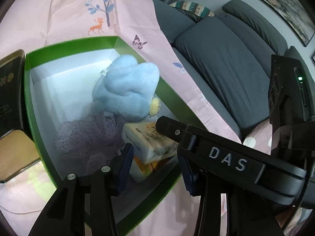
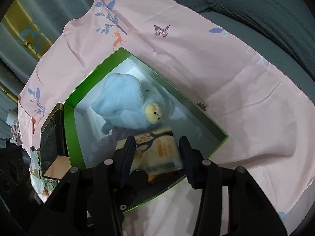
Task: Organize soft objects
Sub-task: 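Carry the cream tissue pack into the green box and open the right gripper, then move the right gripper back to the grey cloth and grasp it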
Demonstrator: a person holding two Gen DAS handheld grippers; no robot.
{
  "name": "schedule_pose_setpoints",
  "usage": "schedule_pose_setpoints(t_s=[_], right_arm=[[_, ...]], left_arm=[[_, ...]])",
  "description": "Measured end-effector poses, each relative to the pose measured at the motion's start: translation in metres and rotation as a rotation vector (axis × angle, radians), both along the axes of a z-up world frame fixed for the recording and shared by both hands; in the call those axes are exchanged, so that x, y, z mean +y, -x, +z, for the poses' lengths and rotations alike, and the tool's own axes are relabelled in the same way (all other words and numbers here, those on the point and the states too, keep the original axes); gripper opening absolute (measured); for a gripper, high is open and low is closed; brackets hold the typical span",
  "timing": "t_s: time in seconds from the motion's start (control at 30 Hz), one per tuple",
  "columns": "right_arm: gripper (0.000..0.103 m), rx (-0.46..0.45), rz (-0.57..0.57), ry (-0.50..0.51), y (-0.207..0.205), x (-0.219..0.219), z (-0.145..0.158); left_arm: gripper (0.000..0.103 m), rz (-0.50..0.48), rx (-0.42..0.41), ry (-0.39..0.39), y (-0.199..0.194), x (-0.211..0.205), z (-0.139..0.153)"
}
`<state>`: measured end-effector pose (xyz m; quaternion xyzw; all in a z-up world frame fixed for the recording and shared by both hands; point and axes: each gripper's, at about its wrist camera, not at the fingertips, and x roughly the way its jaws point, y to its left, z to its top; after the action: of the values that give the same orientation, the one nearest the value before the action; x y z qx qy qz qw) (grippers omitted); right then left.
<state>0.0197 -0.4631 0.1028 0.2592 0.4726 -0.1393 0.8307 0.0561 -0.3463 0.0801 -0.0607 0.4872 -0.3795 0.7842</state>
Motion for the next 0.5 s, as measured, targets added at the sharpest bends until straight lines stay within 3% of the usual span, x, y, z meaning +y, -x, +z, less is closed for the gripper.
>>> schedule_pose_setpoints(t_s=[0.13,0.3,0.4,0.5], right_arm=[[0.06,-0.028,-0.006,-0.007,0.004,0.0,0.005],[0.075,-0.073,-0.022,-0.003,0.012,0.004,0.015],[0.086,-0.106,-0.028,0.011,0.017,0.01,0.023],[0.091,-0.132,-0.029,0.027,0.022,0.016,0.031]], left_arm=[[0.046,-0.002,-0.027,-0.002,0.005,0.004,0.01],[0.069,0.003,-0.081,0.007,0.016,0.018,0.025],[0.078,0.01,-0.106,0.018,0.021,0.031,0.034],[0.083,0.034,-0.137,0.015,0.025,0.046,0.042]])
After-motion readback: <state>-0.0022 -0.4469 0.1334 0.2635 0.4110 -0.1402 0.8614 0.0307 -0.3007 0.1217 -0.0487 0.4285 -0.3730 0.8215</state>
